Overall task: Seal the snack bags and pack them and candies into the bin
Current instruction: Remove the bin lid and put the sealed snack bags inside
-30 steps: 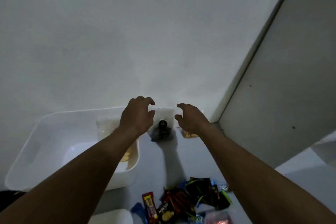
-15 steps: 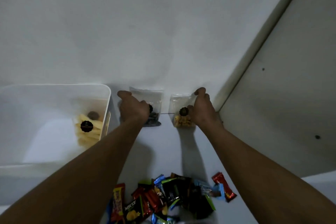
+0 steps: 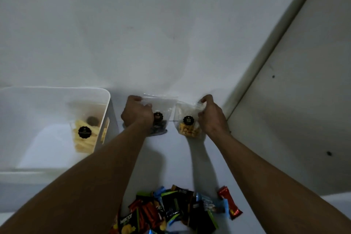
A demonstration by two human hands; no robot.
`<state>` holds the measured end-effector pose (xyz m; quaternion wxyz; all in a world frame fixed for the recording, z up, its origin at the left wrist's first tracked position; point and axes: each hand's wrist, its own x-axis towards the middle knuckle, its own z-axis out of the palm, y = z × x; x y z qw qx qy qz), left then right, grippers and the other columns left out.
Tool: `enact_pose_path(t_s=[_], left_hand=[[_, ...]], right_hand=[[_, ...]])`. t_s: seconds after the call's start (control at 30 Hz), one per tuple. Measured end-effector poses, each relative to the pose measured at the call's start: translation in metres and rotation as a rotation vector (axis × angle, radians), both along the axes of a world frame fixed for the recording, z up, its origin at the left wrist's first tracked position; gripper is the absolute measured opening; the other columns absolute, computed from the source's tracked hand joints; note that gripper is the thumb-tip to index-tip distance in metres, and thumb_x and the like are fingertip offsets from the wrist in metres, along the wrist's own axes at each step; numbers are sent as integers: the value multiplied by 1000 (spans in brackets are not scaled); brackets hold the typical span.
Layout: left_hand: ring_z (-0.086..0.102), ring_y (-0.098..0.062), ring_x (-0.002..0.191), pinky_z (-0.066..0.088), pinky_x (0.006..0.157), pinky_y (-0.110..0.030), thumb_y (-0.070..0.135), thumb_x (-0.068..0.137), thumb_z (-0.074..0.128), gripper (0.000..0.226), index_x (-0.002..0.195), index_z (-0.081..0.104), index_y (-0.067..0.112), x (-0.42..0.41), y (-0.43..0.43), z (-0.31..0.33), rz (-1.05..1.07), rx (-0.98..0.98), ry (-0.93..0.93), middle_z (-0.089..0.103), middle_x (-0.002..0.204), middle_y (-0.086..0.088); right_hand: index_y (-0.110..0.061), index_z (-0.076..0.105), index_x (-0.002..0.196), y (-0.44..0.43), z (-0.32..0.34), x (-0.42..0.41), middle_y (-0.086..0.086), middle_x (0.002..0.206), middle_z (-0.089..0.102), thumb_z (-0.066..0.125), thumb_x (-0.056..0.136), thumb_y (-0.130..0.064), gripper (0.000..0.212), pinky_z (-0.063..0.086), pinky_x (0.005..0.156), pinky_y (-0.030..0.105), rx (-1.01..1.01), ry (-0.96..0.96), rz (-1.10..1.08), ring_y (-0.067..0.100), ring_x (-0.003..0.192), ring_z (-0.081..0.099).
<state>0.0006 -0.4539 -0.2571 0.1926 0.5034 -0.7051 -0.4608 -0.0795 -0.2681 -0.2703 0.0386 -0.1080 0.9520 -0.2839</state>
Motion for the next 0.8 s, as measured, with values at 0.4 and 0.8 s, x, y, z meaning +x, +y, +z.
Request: enact_pose_path(t_s=[0.4, 0.8], left_hand=[[64, -20, 85, 47, 74, -26, 15, 84, 52, 21, 72, 66, 26, 28, 3, 66, -390, -182, 74, 73, 89, 4], [71, -21, 78, 58, 79, -38, 22, 77, 64, 12, 68, 71, 20, 108, -80, 202, -552, -267, 249, 73, 75, 5]], right_hand=[[-14, 67, 86, 23, 80, 23, 7, 89, 68, 51, 88, -15, 17, 44, 66, 26, 131, 82, 20, 27, 83, 63], [-26, 70, 94, -25, 220, 96, -2, 103, 71, 46, 77, -6, 35, 54, 84, 32, 18, 183, 41, 21, 99, 65]])
